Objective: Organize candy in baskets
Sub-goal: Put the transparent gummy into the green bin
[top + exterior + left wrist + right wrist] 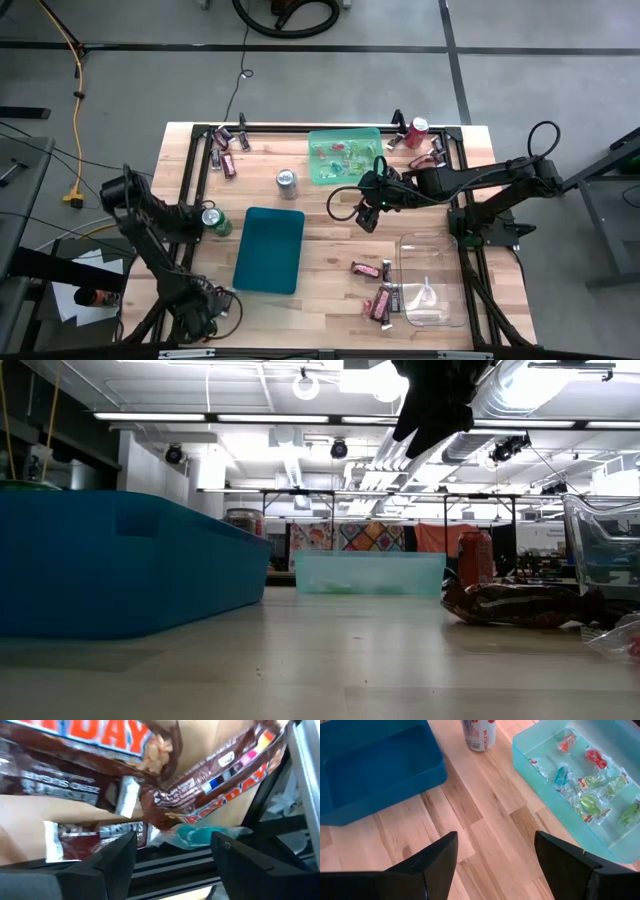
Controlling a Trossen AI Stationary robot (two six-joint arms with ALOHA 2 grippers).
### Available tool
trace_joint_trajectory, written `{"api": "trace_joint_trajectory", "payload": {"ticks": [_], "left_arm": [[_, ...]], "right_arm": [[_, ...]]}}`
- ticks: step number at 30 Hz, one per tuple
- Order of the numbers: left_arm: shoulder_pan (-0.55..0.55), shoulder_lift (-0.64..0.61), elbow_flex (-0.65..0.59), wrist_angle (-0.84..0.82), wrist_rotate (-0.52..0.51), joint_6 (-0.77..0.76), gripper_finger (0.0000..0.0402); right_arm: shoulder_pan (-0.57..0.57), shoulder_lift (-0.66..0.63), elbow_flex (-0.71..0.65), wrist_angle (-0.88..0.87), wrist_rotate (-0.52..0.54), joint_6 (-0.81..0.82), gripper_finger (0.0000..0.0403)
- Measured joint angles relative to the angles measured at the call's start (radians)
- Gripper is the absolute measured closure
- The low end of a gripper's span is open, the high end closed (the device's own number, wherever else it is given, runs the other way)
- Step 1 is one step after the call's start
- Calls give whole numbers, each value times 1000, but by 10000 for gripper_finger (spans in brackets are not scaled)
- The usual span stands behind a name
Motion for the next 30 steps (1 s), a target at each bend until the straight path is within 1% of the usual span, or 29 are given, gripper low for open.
{"api": "trace_joint_trajectory", "payload": {"ticks": [4, 7, 9, 10, 13, 14, 18, 21, 24, 26, 28, 30], "left_arm": [[-12, 39, 0, 19, 30, 16, 162], [-16, 62, 2, 19, 37, 16, 182], [-16, 65, 2, 19, 37, 16, 221], [-16, 61, 1, 20, 35, 17, 249], [-8, 32, -1, 20, 30, 17, 362], [-3, 18, -1, 20, 30, 16, 380], [29, -66, -1, -8, 31, 18, 397], [75, -177, 4, -14, 33, 43, 399], [155, -301, 20, -13, 11, 61, 401], [232, -377, 38, -13, -63, 73, 401], [331, -432, 60, -8, -185, 114, 401], [441, -459, 84, 17, -310, 206, 401]], "right_arm": [[0, 0, 0, 0, 6, 0, 143], [0, 0, 0, -5, 7, 0, 143], [0, 0, 0, -11, 7, 0, 143], [0, 0, 0, -14, 7, 0, 143], [0, 0, 0, -16, 6, 0, 143], [0, 0, 0, -16, 7, -1, 143], [0, 0, 0, -16, 22, -21, 143], [0, 0, 0, -12, 25, -26, 143], [0, -2, 0, 3, 22, -26, 143], [0, -11, 0, 16, 15, -24, 143], [0, -28, -1, 31, 15, -22, 143], [0, -49, -1, 47, 15, -14, 143]]}}
